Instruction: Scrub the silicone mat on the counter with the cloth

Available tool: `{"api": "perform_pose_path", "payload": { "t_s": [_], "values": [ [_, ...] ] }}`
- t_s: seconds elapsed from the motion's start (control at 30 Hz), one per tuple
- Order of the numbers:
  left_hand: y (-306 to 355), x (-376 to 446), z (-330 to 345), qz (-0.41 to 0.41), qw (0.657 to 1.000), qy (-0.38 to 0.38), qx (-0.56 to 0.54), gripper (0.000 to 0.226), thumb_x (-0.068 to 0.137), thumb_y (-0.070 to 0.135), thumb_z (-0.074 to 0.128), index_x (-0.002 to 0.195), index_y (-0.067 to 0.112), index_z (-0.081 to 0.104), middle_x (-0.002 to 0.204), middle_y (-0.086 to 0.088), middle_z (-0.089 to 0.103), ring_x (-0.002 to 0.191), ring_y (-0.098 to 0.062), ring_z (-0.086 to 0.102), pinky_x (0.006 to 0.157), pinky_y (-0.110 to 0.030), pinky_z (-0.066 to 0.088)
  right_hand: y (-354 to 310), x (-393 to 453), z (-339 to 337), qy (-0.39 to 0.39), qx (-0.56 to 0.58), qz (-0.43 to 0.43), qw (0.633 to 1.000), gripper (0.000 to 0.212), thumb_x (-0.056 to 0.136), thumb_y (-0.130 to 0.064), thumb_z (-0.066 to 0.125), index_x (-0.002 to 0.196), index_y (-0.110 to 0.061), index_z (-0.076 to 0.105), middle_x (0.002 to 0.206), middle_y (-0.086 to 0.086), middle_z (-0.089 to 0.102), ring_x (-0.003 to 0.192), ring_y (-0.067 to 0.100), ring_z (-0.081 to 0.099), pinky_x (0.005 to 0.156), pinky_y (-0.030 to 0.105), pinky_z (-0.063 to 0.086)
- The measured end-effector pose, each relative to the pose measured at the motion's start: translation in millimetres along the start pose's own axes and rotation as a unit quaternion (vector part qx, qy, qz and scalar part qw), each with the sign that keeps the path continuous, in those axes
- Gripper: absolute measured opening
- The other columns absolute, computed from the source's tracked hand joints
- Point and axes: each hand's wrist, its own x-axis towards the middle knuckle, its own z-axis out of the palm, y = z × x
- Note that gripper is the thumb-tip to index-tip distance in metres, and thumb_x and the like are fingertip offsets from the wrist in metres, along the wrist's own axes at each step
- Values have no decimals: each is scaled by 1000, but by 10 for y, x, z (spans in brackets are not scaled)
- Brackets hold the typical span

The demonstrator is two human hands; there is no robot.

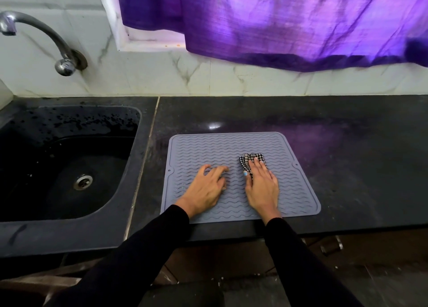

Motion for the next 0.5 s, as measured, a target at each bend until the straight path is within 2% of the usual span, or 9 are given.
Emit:
{"api": "perform_pose_path", "payload": {
  "t_s": [0.13,0.23,0.3,0.43,0.5],
  "values": [
    [-28,-1,32,-40,999,-20,-6,23,84,24,36,86,10,54,116,-13,56,97,-23,60,91,-45,44,0,14,8,-2,-3,1,1000,47,97,-31,33,144,-24,30,154,-6,25,142,9,18,116,34,15],
    [-151,-130,23,-125,990,-16,-61,21,85,19,33,89,7,49,115,-15,50,99,-24,54,92,-46,40,3,9,15,-4,-3,0,1000,47,97,-31,33,144,-24,30,154,-6,25,143,9,18,116,34,15],
    [-308,-255,-42,-196,977,17,-76,26,90,22,28,88,6,48,111,-14,50,97,-25,51,90,-46,40,6,9,17,0,-4,-1,1000,47,97,-31,32,144,-24,31,153,-6,25,142,9,18,116,34,16],
    [-755,-541,-227,-369,924,84,-44,26,94,19,39,86,2,56,98,-16,52,81,-29,53,76,-44,42,4,12,31,2,-10,0,1000,47,97,-32,32,144,-23,32,153,-6,27,142,9,20,116,35,18],
    [-928,-693,-298,-450,887,98,-26,27,94,19,46,84,-1,61,95,-16,53,80,-33,54,75,-46,40,4,9,33,2,-14,0,1000,48,97,-32,32,144,-23,31,153,-5,27,142,9,20,116,35,18]
  ]
}}
